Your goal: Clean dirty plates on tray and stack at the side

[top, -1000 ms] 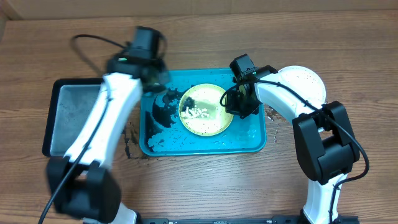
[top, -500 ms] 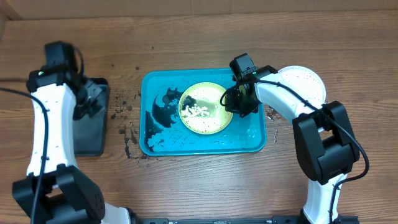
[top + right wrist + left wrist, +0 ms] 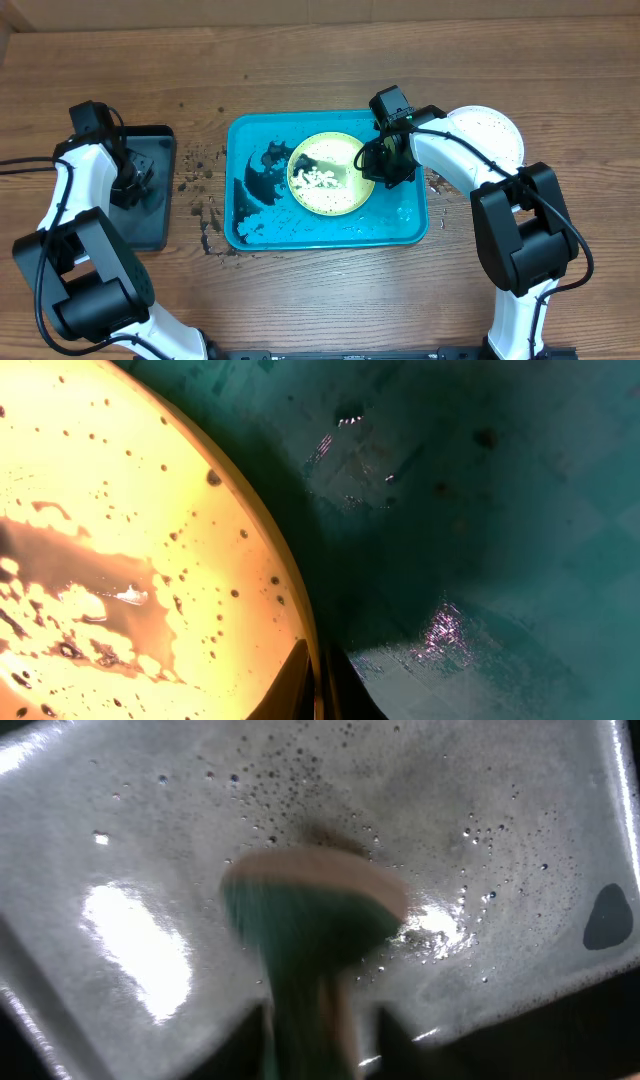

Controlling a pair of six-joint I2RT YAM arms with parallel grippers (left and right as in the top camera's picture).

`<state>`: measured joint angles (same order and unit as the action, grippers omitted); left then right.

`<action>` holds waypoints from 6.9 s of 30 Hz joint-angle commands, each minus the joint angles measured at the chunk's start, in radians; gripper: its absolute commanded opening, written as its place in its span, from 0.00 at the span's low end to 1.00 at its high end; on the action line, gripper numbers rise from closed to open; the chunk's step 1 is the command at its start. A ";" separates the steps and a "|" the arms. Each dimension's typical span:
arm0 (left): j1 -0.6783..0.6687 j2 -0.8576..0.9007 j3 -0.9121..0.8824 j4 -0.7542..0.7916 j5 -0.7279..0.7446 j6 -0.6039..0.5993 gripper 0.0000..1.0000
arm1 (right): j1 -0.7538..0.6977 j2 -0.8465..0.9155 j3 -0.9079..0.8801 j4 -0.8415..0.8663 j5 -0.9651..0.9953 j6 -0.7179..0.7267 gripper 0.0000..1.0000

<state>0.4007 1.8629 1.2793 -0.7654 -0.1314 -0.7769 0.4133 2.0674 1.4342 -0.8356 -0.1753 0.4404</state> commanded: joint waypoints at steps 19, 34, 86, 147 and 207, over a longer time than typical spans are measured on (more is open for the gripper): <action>0.005 -0.151 0.021 -0.069 0.174 0.006 1.00 | -0.008 0.008 0.137 -0.048 0.057 -0.055 0.04; 0.005 -0.150 0.021 -0.094 0.176 0.006 1.00 | -0.008 -0.192 0.269 -0.139 0.283 -0.101 0.04; 0.005 -0.150 0.021 -0.094 0.176 0.006 1.00 | 0.552 -0.238 0.269 0.117 1.276 -0.810 0.04; 0.005 -0.150 0.021 -0.094 0.176 0.006 1.00 | -0.683 -0.258 -0.038 -0.077 0.126 -0.092 0.17; 0.005 -0.150 0.021 -0.094 0.176 0.006 1.00 | -0.205 -0.298 0.019 0.327 -0.167 -0.118 1.00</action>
<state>0.4019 1.7222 1.2873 -0.8604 0.0383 -0.7792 0.2108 1.8091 1.4273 -0.5152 -0.3408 0.3183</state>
